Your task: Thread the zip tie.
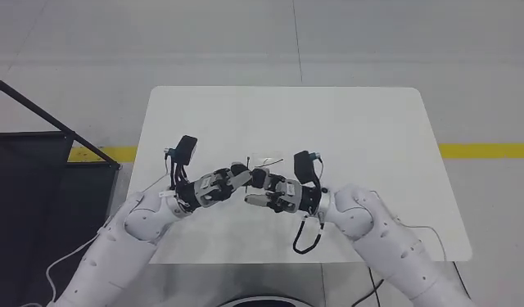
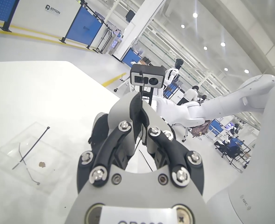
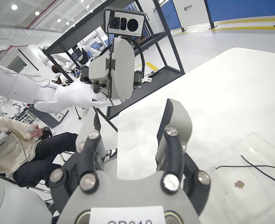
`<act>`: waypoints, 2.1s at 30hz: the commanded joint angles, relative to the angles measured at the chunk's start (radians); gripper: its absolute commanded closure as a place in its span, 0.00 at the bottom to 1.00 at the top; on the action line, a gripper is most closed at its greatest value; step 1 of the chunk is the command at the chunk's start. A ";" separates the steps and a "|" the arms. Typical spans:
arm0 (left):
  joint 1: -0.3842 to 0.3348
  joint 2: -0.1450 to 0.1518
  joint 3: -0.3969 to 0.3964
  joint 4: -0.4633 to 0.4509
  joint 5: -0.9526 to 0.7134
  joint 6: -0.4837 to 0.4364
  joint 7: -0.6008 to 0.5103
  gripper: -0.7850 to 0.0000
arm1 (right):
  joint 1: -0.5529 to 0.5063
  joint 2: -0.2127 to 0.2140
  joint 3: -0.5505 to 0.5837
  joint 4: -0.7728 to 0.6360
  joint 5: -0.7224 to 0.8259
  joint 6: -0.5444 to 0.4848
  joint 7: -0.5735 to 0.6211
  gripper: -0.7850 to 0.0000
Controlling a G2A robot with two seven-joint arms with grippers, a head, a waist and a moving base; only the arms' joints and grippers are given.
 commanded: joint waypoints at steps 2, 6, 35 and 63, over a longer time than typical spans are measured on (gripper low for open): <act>-0.001 -0.002 -0.003 0.002 0.010 0.004 0.008 1.00 | -0.002 -0.006 0.001 0.008 -0.018 -0.002 -0.012 0.51; 0.001 -0.006 -0.006 0.000 0.030 0.009 0.020 1.00 | -0.008 -0.011 0.006 0.005 -0.032 -0.003 -0.014 0.57; 0.003 -0.020 -0.022 0.027 0.035 -0.001 0.033 1.00 | -0.018 -0.038 0.033 -0.014 -0.018 0.010 0.051 0.95; 0.004 -0.031 -0.035 0.035 0.035 -0.001 0.033 0.58 | -0.035 -0.053 0.068 -0.017 -0.013 0.001 0.092 1.00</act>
